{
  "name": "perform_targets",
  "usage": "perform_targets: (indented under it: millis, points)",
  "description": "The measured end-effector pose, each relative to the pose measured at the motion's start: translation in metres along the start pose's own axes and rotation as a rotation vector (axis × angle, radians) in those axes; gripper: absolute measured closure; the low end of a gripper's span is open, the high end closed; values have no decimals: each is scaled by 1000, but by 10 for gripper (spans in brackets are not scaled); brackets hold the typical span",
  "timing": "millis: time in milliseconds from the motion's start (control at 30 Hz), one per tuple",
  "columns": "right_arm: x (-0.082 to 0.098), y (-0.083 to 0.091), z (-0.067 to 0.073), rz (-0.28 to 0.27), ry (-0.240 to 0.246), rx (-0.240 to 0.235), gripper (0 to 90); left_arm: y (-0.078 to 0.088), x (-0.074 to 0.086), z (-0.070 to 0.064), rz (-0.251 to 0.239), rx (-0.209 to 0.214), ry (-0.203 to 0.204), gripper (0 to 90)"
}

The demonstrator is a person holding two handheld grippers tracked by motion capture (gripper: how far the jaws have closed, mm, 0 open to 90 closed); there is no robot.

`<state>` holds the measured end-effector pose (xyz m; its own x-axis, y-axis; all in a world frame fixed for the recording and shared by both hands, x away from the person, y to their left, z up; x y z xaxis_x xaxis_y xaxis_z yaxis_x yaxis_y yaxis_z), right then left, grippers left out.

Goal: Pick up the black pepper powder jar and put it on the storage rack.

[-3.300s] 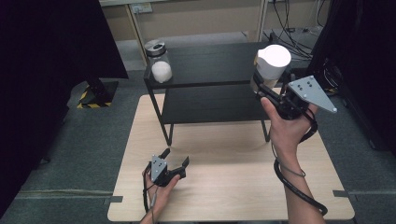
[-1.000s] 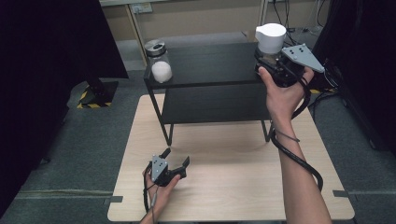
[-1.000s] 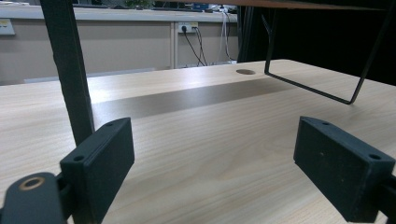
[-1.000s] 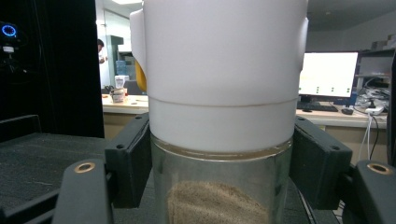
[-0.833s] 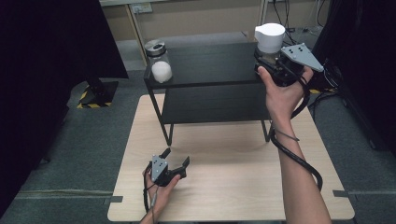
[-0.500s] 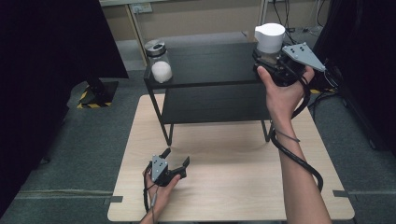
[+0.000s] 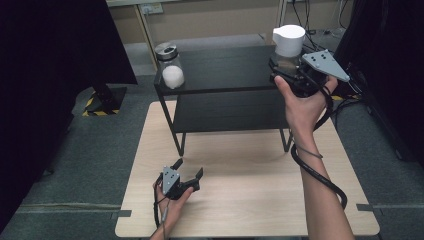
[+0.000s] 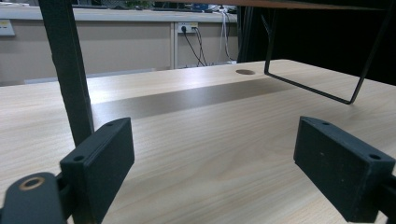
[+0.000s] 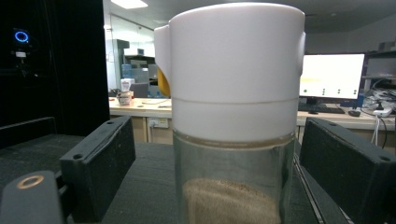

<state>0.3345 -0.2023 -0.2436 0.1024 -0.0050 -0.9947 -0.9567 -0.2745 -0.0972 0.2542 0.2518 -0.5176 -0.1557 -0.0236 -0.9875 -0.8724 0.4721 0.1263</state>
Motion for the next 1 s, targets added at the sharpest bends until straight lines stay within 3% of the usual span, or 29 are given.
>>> perform_targets:
  millis: [1000]
  points:
    - [22,35,2,-10,-4,-69,108,0,0,-1,1,-1,-2,118]
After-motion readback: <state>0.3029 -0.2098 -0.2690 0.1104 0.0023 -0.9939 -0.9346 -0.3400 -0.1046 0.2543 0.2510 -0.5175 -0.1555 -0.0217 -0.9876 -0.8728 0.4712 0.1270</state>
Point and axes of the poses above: each handheld gripper's, and its own axes: y roughly backward along the jaws, x roughly out of its underside, z roughly to its left, the point moved 2 cm from there along -y, roughly forward along the jaws, and after that the axes turned 2 degrees about y, right-handed, at the moved point
